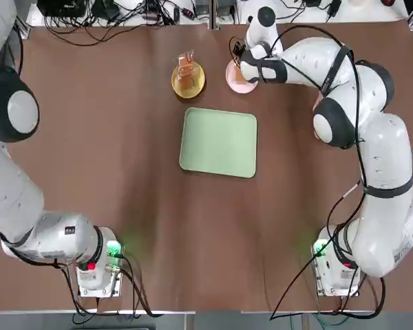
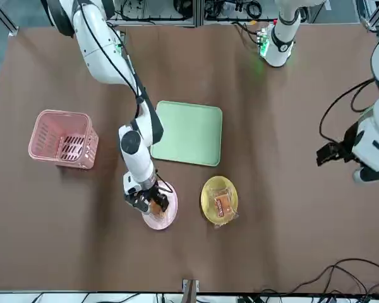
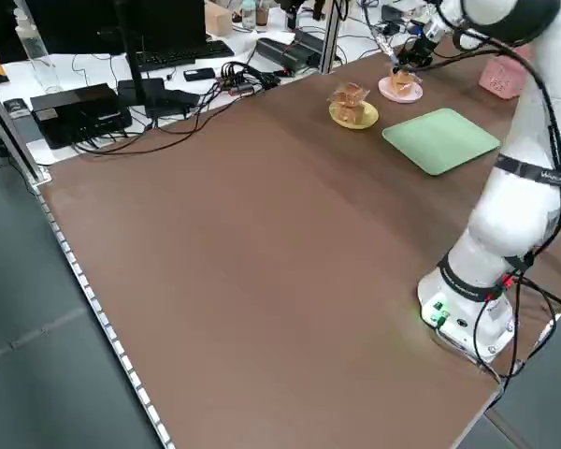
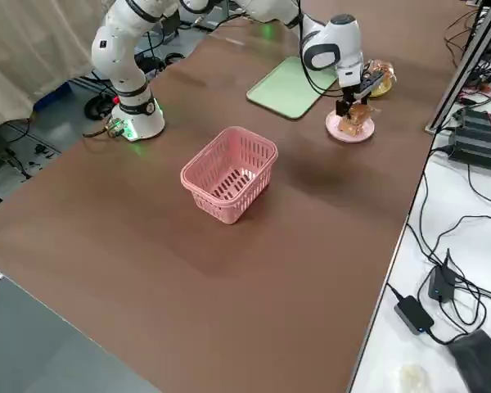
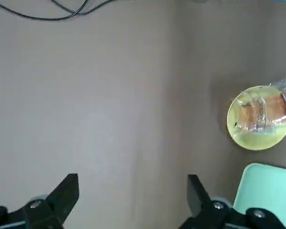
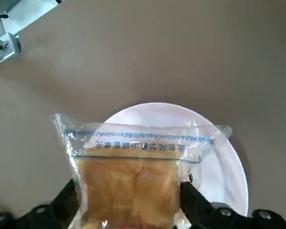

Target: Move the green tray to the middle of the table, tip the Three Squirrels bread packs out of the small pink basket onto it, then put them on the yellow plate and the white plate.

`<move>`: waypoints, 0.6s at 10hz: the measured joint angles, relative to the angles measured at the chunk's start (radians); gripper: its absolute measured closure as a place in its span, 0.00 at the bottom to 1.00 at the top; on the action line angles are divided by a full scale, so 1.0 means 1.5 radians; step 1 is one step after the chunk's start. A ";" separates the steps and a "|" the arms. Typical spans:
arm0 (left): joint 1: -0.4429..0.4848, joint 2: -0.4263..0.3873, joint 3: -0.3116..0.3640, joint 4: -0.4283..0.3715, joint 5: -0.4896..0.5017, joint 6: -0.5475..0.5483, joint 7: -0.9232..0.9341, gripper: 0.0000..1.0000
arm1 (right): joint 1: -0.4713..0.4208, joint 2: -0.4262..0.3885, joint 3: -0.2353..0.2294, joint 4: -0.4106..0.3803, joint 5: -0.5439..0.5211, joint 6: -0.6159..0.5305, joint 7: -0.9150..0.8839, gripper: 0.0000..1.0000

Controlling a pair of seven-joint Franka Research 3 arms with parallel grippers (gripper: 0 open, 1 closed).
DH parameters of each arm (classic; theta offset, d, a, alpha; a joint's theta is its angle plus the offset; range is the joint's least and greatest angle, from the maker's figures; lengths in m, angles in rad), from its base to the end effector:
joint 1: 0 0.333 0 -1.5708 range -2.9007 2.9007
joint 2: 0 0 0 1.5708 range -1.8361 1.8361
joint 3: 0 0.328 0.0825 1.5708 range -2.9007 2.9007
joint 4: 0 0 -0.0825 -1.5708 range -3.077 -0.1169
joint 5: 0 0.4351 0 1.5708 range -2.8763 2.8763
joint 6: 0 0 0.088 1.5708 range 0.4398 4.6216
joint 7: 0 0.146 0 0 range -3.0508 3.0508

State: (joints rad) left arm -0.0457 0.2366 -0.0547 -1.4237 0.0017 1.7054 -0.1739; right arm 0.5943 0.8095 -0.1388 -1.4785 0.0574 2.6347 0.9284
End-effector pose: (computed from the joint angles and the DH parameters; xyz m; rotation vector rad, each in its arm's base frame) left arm 0.6891 -0.0655 0.5341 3.1215 0.1173 0.0680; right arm 0.7191 0.3725 0.1731 -2.8473 0.6630 -0.4555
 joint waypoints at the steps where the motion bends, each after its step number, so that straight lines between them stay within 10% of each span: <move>1: -0.020 -0.023 0.015 -0.038 -0.002 0.023 0.001 0.00 | 0.000 0.000 0.000 0.001 0.000 -0.004 0.000 0.04; 6: -0.035 -0.131 0.016 -0.207 -0.002 0.122 0.000 0.00 | 0.001 -0.001 0.000 0.007 0.000 -0.036 -0.001 0.01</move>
State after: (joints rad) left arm -0.0981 0.0397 -0.0306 -1.7342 -0.0008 1.8882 -0.1743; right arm 0.5965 0.8076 -0.1382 -1.4675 0.0573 2.5811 0.9275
